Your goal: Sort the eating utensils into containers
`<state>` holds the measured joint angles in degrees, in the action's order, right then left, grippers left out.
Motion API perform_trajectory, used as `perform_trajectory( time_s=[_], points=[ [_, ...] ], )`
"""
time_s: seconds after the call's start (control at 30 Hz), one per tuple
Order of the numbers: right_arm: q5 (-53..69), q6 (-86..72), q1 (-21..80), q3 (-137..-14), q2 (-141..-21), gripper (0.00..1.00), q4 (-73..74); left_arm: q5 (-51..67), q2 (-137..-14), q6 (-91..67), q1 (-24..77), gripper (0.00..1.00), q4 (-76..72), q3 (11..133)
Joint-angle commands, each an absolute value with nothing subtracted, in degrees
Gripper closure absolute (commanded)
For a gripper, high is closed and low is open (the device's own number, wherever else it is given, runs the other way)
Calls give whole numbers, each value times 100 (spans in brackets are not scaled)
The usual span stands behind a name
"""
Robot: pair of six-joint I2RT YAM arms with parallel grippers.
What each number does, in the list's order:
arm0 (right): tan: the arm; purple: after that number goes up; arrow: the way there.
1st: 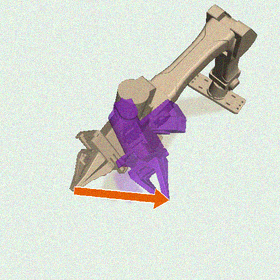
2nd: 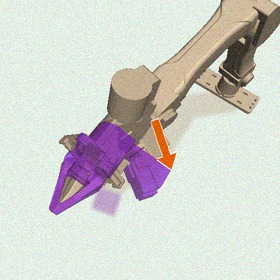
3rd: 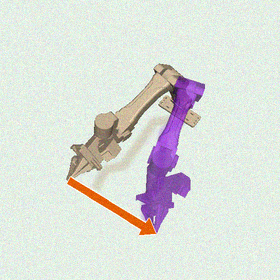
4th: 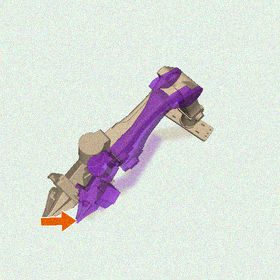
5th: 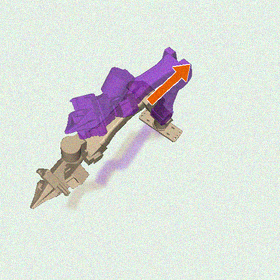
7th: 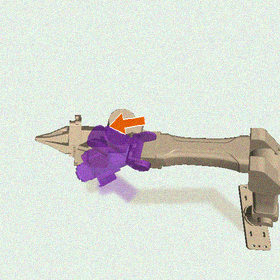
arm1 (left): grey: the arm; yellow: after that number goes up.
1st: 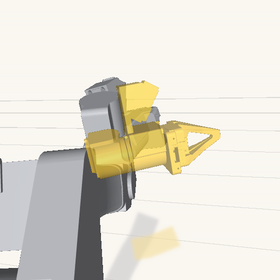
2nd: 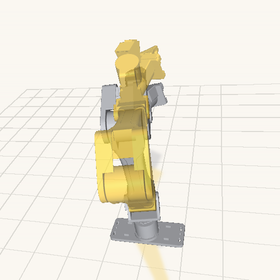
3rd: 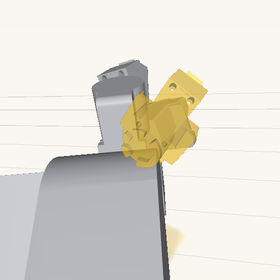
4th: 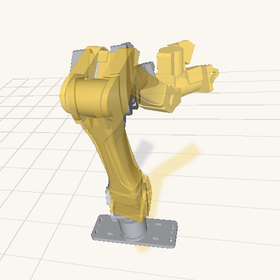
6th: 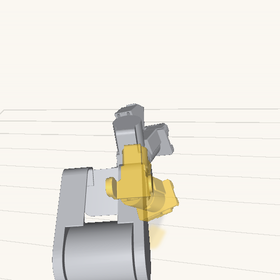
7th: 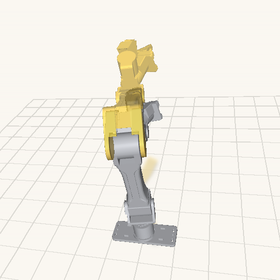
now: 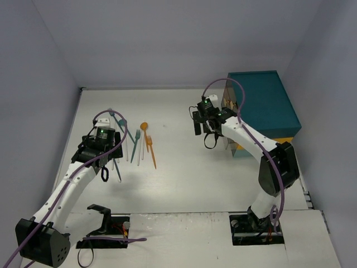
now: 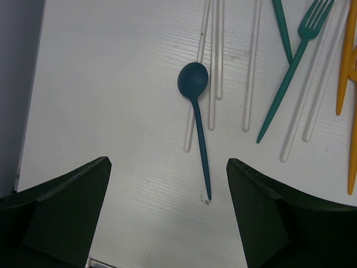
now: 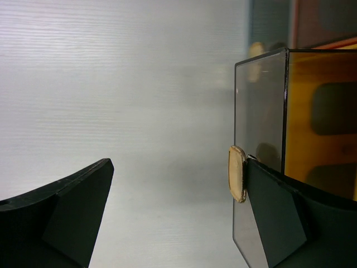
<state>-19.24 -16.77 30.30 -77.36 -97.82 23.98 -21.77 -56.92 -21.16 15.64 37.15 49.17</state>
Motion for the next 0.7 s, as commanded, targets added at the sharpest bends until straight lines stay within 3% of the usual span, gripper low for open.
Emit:
perform_trajectory(
  time_s=[0.0, 0.3, 0.67],
  points=[
    [-1244, -2270, 3521, -8159, -9760, 0, 2391, -2174, -5698, -2030, 1547, 18, 3516, 5124],
    [-1114, -2806, 3901, -8481, -10127, 0, 2391, -2171, -5687, -2030, 1547, 18, 3524, 5115],
    [-2001, -2853, 4219, -8746, -10346, 0, 2597, -2188, -5722, -2030, 1547, 18, 3541, 5106]
  ],
)
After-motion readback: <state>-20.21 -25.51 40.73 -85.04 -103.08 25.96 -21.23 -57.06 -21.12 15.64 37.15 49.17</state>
